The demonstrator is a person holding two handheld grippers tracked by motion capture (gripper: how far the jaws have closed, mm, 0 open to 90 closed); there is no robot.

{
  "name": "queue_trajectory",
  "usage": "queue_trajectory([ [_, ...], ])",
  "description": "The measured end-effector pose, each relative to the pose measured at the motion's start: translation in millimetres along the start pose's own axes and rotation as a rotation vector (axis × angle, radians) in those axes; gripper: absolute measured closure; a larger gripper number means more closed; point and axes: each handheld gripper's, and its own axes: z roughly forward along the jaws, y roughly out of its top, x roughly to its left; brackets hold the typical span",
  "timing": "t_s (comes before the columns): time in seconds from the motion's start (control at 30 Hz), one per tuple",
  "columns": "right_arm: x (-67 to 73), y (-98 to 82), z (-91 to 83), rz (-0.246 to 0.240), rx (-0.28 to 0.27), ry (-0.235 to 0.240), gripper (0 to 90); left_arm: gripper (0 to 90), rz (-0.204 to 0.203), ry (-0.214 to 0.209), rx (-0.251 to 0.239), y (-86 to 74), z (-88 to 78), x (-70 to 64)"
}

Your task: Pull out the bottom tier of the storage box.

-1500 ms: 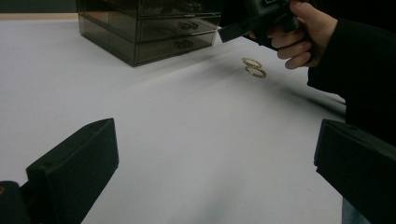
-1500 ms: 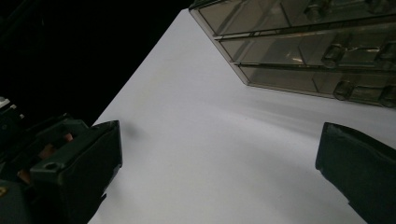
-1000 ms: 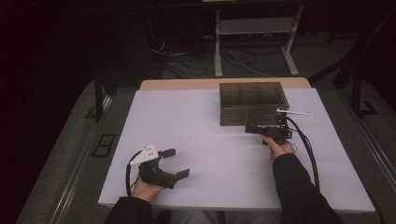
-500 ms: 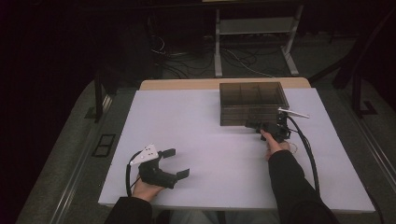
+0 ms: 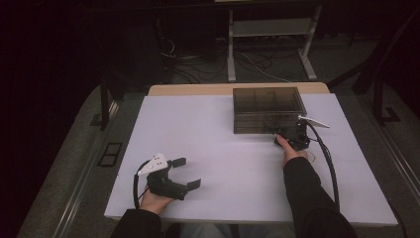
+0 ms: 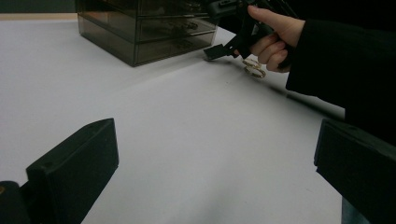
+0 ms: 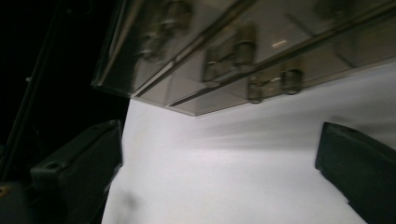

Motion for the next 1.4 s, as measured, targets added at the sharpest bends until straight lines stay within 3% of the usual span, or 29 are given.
queue_trajectory([
  [0.1,-2.3,0.9,-0.1,0.001,-0.005,-0.021,5.3,0.0,-0.002,0.001,-0.002,0.1,-0.4,0.6],
  [0.17,-4.1,1.8,-0.7,0.018,-0.010,-0.040,14.6,0.0,-0.005,0.003,-0.007,0.1,-0.7,1.1],
  [0.23,-5.6,2.1,-1.1,0.026,-0.025,-0.039,15.5,0.0,-0.004,0.005,-0.004,0.1,-1.4,1.5],
  [0.57,-10.3,4.8,-3.2,0.078,-0.058,-0.053,37.2,0.0,-0.002,0.006,-0.005,0.2,-1.7,1.8],
  [0.77,-14.9,5.3,-1.1,0.122,-0.063,-0.097,48.3,0.0,-0.001,0.007,-0.005,0.1,-1.7,1.9],
  [1.2,-21.2,4.9,4.6,0.185,-0.087,-0.088,63.2,0.0,-0.001,0.007,-0.007,0.0,-1.9,2.1],
  [1.4,-26.0,1.4,7.8,0.208,-0.128,-0.067,70.1,0.0,-0.001,0.006,-0.007,0.1,-2.1,2.0],
])
